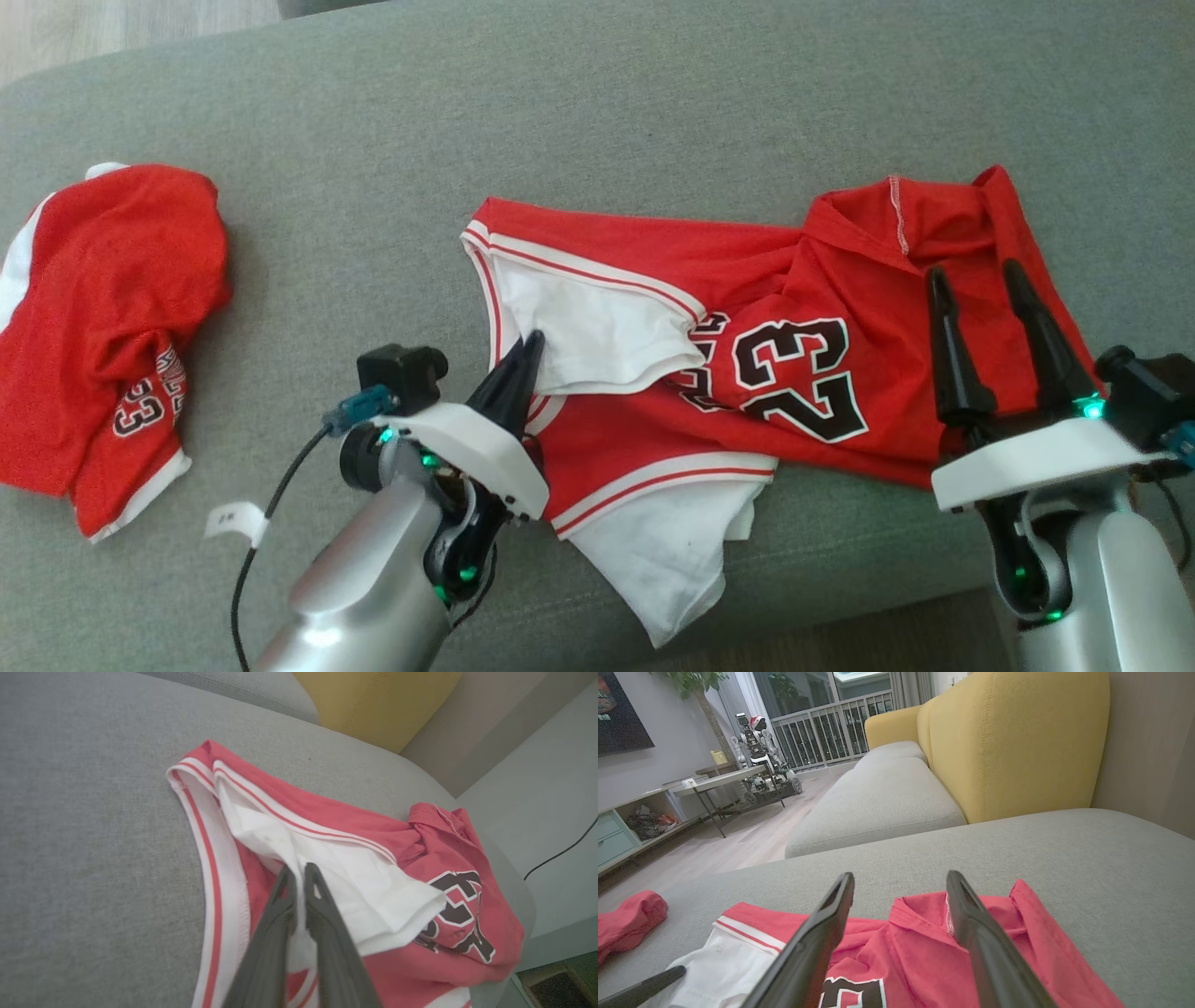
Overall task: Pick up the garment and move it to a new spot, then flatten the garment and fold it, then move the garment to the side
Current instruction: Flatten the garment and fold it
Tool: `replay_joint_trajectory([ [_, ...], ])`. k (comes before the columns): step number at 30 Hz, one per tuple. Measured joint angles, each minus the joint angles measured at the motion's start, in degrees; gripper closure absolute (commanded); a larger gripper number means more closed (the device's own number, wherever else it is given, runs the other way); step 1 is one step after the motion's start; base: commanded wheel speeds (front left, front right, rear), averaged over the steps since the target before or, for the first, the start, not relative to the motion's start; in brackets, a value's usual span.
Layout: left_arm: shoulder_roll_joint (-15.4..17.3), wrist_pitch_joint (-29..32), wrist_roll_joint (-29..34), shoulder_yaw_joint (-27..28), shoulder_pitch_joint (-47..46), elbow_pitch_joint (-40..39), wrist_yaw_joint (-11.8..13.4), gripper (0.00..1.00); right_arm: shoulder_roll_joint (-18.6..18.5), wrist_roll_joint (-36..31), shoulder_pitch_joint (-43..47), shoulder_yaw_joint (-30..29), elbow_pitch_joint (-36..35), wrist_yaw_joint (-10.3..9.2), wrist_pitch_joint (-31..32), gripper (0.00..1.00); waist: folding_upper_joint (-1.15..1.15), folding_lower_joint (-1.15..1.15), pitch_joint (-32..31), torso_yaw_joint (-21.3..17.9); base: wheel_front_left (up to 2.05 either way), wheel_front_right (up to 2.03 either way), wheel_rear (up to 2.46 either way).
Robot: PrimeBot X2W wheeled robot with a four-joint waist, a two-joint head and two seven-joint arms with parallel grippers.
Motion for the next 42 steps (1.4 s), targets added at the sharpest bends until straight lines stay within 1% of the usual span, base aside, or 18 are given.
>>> replay_joint_trajectory([
  [5, 0.0, -0.5, -0.4, 0.0, -0.7, -0.8, -1.0, 1.00, 0.0, 0.0, -0.1, 0.0, 0.8, 0.00, -0.2, 0.00, 0.00, 0.00, 0.3, -0.2, 0.00, 0.00, 0.00],
  [7, 0.0, -0.5, -2.3, 0.4, -0.9, -2.0, -1.0, 1.00, 0.0, 0.0, -0.3, 0.2, 1.0, 0.00, -0.3, 0.00, 0.00, 0.00, 0.6, -0.4, 0.00, 0.00, 0.00],
  [10, -0.1, -0.6, -4.7, 2.2, -3.0, -3.4, -2.0, 1.00, 0.0, 0.0, -1.3, 0.7, 1.3, 0.00, -0.7, 0.00, 0.00, 0.00, 1.4, -0.9, 0.00, 0.00, 0.00],
  [15, 0.9, -0.5, -4.4, 6.0, -13.3, -4.4, -2.0, 1.00, 0.0, 0.4, -3.6, 2.3, 1.4, 0.00, -1.4, 0.00, 0.00, 0.00, 3.3, -2.3, 0.00, 0.00, 0.00],
  [18, 2.8, 1.7, -5.2, 8.6, -21.9, -4.1, -1.9, 1.00, -0.1, 1.2, -5.4, 3.5, 1.6, 0.00, -2.2, 0.00, 0.00, 0.00, 5.1, -3.5, 0.00, 0.00, 0.00],
  [20, 4.9, 3.9, -4.9, 9.6, -28.0, -2.7, -1.4, 1.00, -0.1, 1.6, -7.0, 4.7, 2.0, 0.00, -3.1, 0.00, 0.00, 0.00, 6.4, -4.4, 0.00, 0.00, 0.00],
  [23, 8.7, 6.2, -2.4, 9.8, -36.3, 0.5, -0.8, 1.00, -0.1, 2.6, -9.3, 6.5, 2.6, 0.00, -4.3, 0.00, 0.00, 0.00, 8.5, -5.9, 0.00, 0.00, 0.00],
  [27, 12.4, 7.7, 0.3, 10.5, -44.4, 6.0, 0.0, 1.00, -0.2, 4.2, -12.1, 8.7, 3.8, 0.00, -5.8, 0.00, 0.00, 0.01, 11.3, -8.1, 0.00, 0.00, 0.00],
  [30, 13.9, 7.9, 2.5, 10.1, -49.0, 10.0, 0.7, 1.00, -0.2, 5.2, -13.6, 9.9, 4.8, 0.00, -6.6, 0.00, 0.00, 0.01, 13.3, -9.7, 0.00, 0.00, 0.00],
  [33, 14.5, 7.3, 3.9, 9.7, -52.7, 14.2, 1.6, 1.00, -0.3, 6.3, -14.6, 10.9, 5.7, 0.00, -7.3, 0.00, 0.00, 0.01, 15.2, -11.1, 0.00, 0.00, 0.00],
  [37, 15.2, 5.0, 6.8, 8.3, -55.5, 19.1, 1.6, 1.00, -0.3, 7.0, -15.5, 11.6, 6.4, 0.00, -7.9, 0.00, 0.00, 0.01, 17.2, -12.2, 0.00, 0.00, 0.00],
  [38, 15.1, 4.7, 7.2, 7.7, -55.8, 20.3, 1.8, 0.64, -0.3, 7.0, -15.6, 11.6, 6.5, 0.00, -8.1, 0.00, 0.00, 0.01, 17.6, -12.3, 0.00, 0.00, 0.00],
  [39, 14.9, 4.4, 7.3, 7.6, -55.8, 21.6, 2.0, 0.00, -0.3, 7.0, -15.6, 11.6, 6.8, 0.00, -8.2, 0.00, 0.00, 0.02, 17.8, -12.3, 0.00, 0.00, 0.00],
  [42, 13.8, 3.5, 7.3, 7.4, -55.4, 24.7, 1.5, 0.00, -0.3, 7.0, -15.6, 11.8, 7.6, 0.00, -8.3, 0.00, 0.00, 0.01, 17.7, -11.6, 0.00, 0.00, 0.00],
])
